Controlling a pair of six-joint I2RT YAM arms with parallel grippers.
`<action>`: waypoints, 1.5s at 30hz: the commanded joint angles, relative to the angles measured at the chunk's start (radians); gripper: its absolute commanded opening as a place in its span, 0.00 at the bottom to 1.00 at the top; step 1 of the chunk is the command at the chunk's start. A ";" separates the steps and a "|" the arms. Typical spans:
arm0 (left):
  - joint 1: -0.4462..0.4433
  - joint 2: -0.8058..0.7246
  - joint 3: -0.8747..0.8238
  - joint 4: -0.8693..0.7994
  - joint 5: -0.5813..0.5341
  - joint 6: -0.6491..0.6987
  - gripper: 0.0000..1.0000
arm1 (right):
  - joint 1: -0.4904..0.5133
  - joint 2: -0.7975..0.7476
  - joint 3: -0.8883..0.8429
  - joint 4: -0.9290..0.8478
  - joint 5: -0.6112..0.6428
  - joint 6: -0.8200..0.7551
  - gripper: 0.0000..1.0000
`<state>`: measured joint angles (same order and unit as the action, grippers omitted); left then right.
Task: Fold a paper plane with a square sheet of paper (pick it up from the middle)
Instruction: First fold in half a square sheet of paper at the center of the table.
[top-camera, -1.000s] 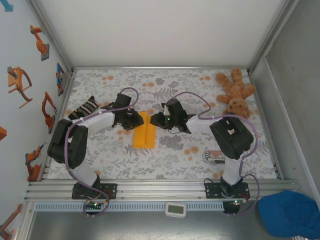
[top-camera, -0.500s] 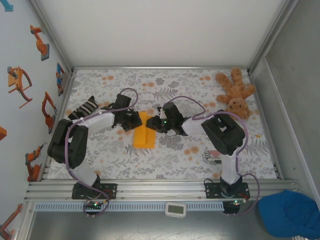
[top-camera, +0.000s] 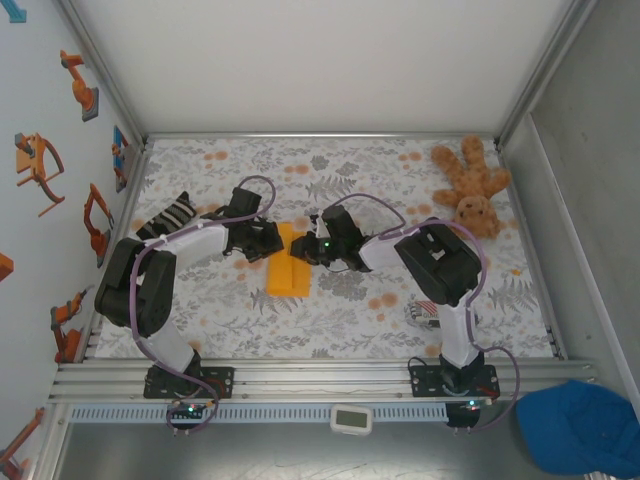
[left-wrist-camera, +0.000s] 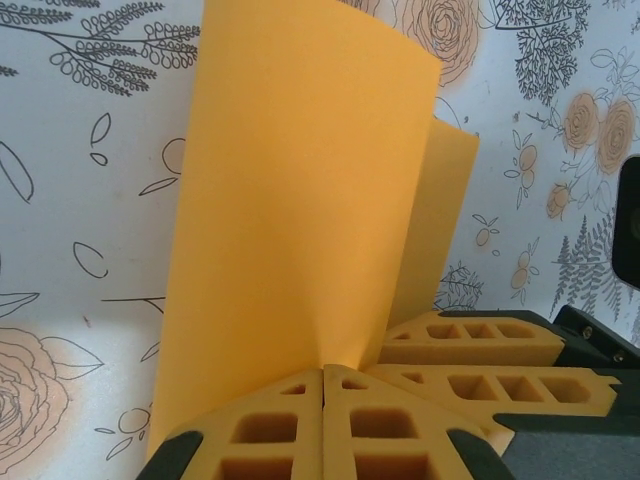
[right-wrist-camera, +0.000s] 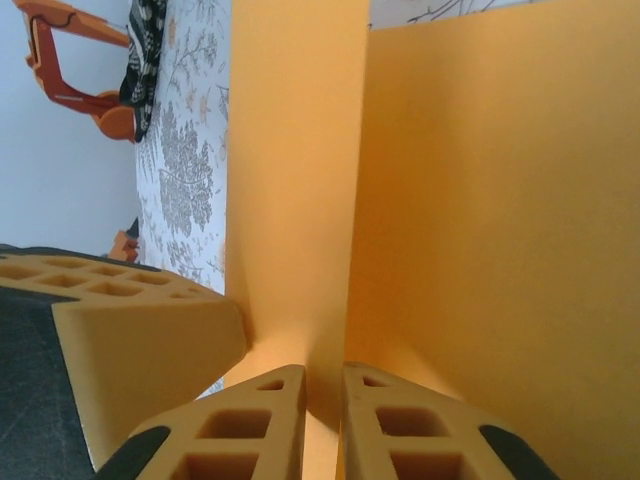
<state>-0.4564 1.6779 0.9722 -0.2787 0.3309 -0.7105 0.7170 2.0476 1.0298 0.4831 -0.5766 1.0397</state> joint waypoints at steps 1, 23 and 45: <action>0.007 0.005 -0.012 0.004 0.013 -0.006 0.04 | 0.007 0.004 0.020 0.050 -0.017 0.010 0.08; 0.055 -0.069 -0.037 -0.037 0.066 0.043 0.58 | -0.011 -0.209 -0.065 -0.297 0.203 -0.154 0.00; -0.004 0.076 0.015 -0.057 0.070 0.096 0.47 | -0.013 -0.178 -0.033 -0.342 0.207 -0.152 0.00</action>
<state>-0.4507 1.7378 0.9596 -0.3084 0.4007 -0.6388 0.7094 1.8675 0.9768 0.1600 -0.3695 0.8997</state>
